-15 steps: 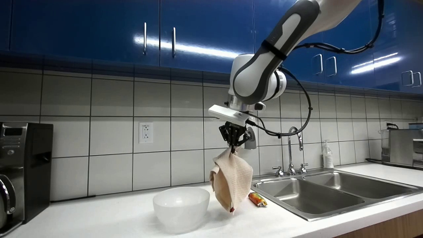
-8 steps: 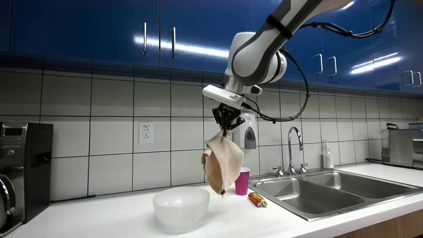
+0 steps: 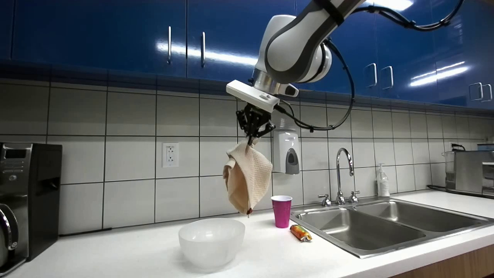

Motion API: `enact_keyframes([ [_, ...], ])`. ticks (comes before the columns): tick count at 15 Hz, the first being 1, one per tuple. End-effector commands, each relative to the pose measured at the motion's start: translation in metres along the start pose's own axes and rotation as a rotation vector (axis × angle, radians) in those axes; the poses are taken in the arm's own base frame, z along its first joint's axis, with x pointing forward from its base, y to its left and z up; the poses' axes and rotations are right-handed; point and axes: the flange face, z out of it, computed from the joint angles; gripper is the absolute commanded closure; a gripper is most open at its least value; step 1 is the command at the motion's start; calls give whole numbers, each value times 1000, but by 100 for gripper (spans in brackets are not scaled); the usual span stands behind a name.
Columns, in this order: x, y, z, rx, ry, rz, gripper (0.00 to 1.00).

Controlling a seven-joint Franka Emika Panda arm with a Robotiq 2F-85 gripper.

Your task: Put the towel in the bowl

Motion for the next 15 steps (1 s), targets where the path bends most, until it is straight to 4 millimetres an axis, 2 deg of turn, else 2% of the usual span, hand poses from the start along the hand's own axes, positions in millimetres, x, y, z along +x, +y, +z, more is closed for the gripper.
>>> enact_keyframes([
  [1, -10, -11, -9, 35, 10, -56, 99],
  [9, -29, -35, 10, 82, -3, -112, 99],
  [15, -41, -53, 45, 112, -27, -147, 99],
])
